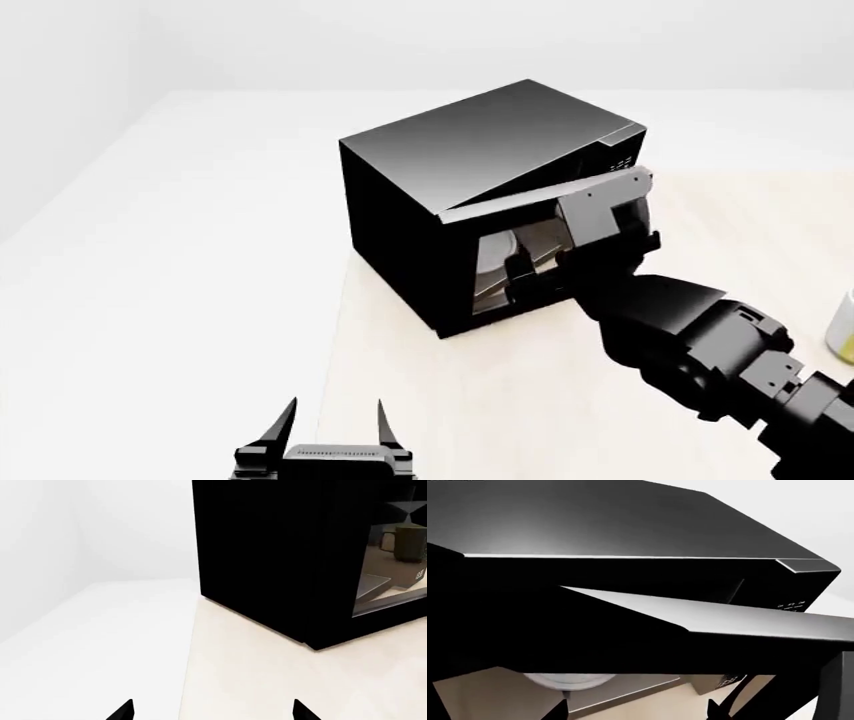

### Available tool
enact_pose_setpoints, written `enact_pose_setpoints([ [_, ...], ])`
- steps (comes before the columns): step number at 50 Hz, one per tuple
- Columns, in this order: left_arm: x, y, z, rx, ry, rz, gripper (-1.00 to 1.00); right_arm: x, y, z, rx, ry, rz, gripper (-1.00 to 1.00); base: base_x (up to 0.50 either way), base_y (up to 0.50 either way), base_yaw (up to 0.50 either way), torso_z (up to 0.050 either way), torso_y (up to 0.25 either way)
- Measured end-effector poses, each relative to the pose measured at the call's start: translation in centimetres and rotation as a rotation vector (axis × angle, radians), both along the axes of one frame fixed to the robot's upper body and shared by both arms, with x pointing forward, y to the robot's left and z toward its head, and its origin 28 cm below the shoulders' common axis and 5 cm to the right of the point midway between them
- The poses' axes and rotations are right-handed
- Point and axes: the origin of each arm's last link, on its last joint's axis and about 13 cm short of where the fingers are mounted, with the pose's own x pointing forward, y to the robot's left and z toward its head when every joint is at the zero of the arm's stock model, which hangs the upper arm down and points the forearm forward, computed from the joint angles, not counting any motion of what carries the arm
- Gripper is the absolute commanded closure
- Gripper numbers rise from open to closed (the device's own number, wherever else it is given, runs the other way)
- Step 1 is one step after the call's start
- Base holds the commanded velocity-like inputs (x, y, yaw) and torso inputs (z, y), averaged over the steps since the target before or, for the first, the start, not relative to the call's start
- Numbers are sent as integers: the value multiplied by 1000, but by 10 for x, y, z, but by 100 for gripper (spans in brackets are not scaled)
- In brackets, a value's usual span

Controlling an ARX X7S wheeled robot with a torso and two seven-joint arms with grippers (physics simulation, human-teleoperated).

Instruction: Close the microwave.

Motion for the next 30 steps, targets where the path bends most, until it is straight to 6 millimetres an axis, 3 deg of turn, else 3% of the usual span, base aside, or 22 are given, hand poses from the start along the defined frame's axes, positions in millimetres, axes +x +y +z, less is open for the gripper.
enact_pose_setpoints([
  [30, 0, 0, 0, 0, 0, 0, -100, 27, -3, 6, 51, 50, 51, -100, 0, 0, 0, 0, 0],
])
